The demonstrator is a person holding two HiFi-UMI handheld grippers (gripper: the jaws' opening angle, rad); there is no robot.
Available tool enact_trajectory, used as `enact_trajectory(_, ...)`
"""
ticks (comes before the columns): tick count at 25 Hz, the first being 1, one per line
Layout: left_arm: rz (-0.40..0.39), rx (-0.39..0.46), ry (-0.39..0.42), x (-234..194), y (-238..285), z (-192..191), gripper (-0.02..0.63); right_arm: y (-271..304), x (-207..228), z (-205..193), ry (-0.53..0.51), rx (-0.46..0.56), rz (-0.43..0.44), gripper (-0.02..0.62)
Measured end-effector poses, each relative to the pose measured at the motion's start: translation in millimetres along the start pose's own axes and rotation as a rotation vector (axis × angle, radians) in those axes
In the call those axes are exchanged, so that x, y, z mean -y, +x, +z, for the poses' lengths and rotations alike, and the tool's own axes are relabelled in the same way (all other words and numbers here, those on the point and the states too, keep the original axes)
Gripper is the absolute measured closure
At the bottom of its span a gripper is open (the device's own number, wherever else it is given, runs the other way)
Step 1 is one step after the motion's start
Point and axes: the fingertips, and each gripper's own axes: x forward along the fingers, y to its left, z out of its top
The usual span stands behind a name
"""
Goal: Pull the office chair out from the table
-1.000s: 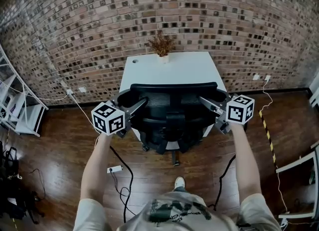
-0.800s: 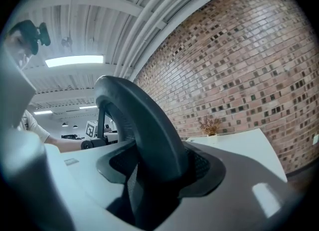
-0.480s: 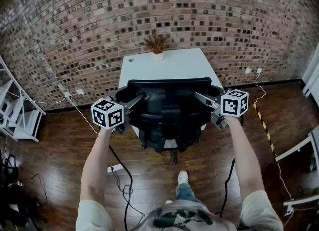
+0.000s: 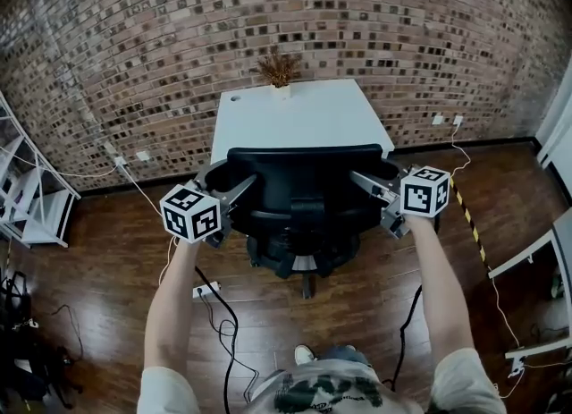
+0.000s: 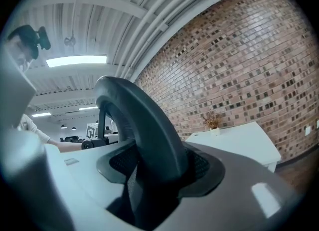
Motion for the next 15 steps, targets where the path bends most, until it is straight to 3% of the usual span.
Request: enact_trajectory(15,0.061,0.014,-0.007,93.5,-57.4,-4.7,0.327,-75.3,-58.8,-20.1,-0.021,0.002,0.051,0.342)
